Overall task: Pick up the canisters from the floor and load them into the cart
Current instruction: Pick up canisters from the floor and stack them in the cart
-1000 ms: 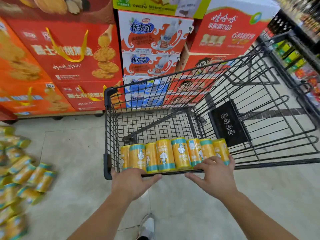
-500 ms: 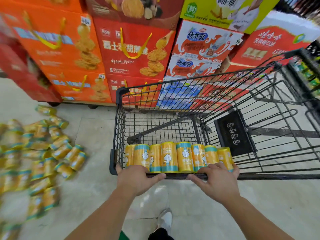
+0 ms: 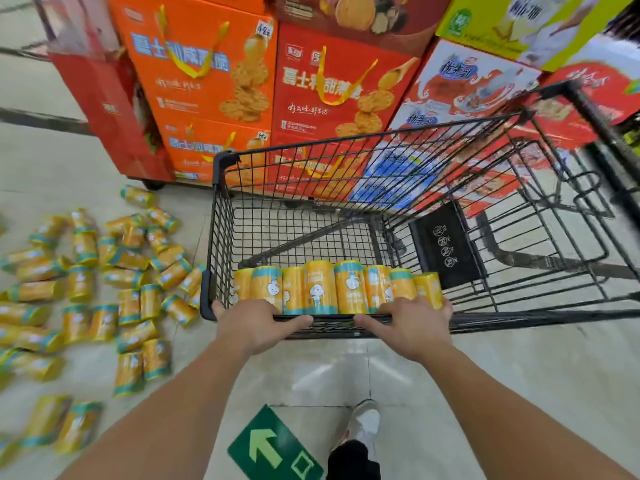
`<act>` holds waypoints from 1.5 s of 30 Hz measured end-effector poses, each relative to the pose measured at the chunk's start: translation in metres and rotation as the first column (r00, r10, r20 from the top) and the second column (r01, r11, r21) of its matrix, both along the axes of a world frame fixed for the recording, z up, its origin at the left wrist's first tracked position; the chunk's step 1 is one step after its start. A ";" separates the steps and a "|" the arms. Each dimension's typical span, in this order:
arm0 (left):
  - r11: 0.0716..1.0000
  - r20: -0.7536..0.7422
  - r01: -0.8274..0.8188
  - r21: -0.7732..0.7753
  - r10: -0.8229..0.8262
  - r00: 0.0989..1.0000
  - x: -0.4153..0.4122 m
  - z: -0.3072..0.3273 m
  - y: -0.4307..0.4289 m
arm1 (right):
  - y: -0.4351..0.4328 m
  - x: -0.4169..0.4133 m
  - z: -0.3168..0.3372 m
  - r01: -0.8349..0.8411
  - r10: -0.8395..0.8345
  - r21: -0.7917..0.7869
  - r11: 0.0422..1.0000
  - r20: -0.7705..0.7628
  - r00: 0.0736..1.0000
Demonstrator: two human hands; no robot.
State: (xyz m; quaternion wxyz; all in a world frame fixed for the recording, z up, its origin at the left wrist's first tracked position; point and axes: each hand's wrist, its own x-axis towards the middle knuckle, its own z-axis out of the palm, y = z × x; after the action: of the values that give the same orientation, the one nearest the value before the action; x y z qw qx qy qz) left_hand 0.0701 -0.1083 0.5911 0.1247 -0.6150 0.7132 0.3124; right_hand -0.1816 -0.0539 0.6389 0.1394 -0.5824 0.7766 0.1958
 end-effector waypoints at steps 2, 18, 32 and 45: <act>1.000 0.008 -0.002 0.003 0.002 1.000 0.014 0.000 0.000 | 0.000 0.014 0.000 0.009 -0.009 0.010 1.000 -0.001 1.000; 0.972 -0.585 -0.234 0.032 0.208 0.784 0.087 0.004 -0.003 | -0.035 0.063 0.020 -0.074 0.065 0.092 0.993 0.088 0.994; 0.378 -0.545 -0.926 0.006 0.778 0.313 0.310 -0.005 -0.028 | -0.150 0.402 -0.018 -0.307 0.419 -0.288 0.907 0.684 0.597; 0.377 -0.206 -0.887 0.268 0.921 0.329 0.429 -0.368 0.042 | -0.087 0.504 -0.430 0.171 -0.347 0.345 0.923 0.552 0.758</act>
State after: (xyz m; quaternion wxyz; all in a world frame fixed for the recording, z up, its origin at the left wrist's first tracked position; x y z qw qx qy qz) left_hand 0.4992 -0.0668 0.2234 -0.1558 -0.8389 0.2421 0.4620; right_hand 0.3225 -0.1406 0.2092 0.4842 -0.4749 0.7301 0.0838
